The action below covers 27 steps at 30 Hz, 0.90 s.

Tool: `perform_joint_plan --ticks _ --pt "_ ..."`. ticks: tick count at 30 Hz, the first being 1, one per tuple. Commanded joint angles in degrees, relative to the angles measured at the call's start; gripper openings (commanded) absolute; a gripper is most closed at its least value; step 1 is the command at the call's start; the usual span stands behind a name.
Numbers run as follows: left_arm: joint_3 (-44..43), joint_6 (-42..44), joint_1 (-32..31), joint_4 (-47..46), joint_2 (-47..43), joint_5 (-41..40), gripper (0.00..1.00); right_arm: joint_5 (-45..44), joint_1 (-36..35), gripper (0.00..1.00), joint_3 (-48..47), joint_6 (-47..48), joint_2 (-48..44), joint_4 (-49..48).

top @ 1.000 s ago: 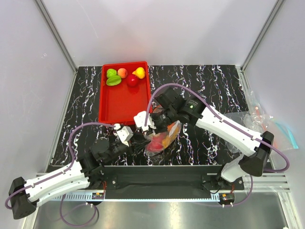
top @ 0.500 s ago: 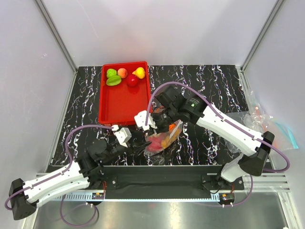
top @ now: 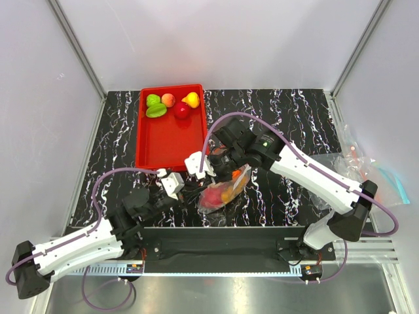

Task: Place the food in the zip-top bag and seal the zipper
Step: Zip the zipper food storage bag at the center of the board.

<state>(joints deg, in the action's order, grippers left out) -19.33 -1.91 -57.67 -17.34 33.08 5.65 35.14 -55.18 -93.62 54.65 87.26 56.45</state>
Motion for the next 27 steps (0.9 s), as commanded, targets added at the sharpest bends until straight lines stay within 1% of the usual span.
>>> perform_joint_plan --ticks 1,4,6,12,14,20,22,24,27 --pt "-1.5 -0.8 0.2 -2.5 -2.0 -4.1 0.00 -1.6 -0.5 0.00 -1.6 0.0 -2.1 -0.6" --pt "0.1 -2.0 0.2 -3.3 -5.4 -5.9 0.00 -3.0 -0.5 0.00 -1.3 -0.1 -1.5 0.4" --pt "0.8 -2.7 0.2 -2.5 -7.1 -8.0 0.00 -3.4 -0.5 0.00 -0.8 -0.2 -1.6 0.3" --pt "1.6 -4.0 0.2 0.6 -10.3 -9.5 0.00 -5.0 0.9 0.00 1.6 -0.4 -3.2 -1.1" --pt "1.9 -4.6 0.2 2.2 -12.2 -12.2 0.00 -4.6 2.0 0.00 2.4 -0.9 -3.8 -1.4" --pt "3.2 -7.7 0.3 9.2 -19.4 -22.9 0.00 -5.3 4.3 0.00 4.7 -2.0 -4.6 -1.5" --pt "3.4 -9.5 0.3 12.1 -22.5 -28.9 0.00 -5.6 5.4 0.00 5.6 -2.6 -5.1 -1.3" --pt "3.8 -10.9 0.3 13.8 -24.6 -34.1 0.00 -6.4 6.7 0.00 6.7 -3.6 -6.7 -1.8" --pt "4.0 -12.3 0.3 16.2 -28.2 -39.6 0.00 -7.6 8.2 0.00 9.7 -5.9 -9.7 -3.2"
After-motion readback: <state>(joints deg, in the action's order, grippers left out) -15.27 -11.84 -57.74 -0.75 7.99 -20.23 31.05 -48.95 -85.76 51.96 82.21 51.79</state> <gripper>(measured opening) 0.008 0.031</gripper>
